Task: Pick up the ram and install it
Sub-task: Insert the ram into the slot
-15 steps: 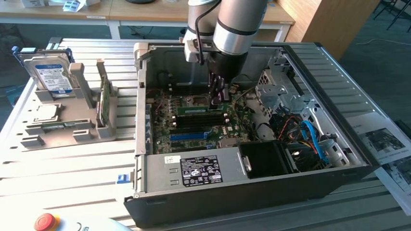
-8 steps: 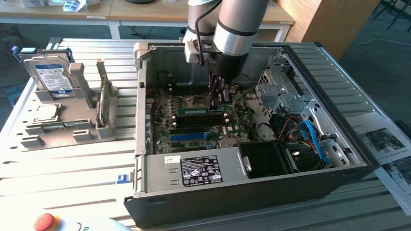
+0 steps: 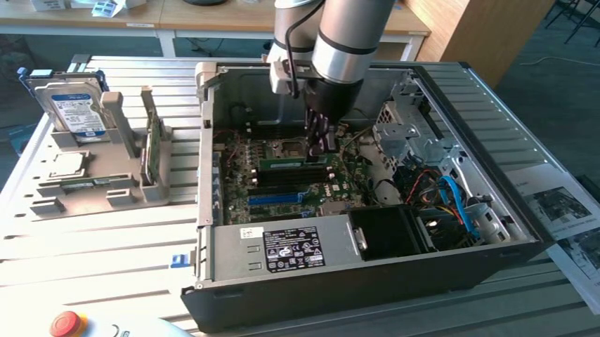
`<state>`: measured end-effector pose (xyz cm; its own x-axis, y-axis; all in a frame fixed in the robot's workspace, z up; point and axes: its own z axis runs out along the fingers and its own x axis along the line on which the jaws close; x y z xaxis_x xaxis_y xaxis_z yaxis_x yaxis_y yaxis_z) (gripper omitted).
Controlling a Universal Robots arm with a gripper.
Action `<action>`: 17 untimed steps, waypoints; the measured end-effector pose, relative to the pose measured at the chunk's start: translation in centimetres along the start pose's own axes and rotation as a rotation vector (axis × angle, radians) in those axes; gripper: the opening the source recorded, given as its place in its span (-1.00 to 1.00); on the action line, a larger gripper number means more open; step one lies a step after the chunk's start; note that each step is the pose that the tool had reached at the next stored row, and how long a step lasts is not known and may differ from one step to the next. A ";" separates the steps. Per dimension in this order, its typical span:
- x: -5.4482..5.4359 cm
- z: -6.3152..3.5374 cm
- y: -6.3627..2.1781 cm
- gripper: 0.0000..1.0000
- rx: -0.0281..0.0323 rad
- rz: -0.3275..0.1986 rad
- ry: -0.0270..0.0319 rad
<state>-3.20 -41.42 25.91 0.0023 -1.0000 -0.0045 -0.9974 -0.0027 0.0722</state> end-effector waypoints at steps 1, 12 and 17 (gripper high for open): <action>0.1 0.00 0.00 -0.76 0.0000 0.000 -0.0001; 0.1 0.39 -0.03 -0.76 0.0000 0.000 0.0000; 0.1 0.83 -0.06 -0.76 0.0000 0.000 0.0000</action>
<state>-3.20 -41.52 25.07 0.0020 -1.0000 -0.0045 -0.9974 -0.0023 0.0722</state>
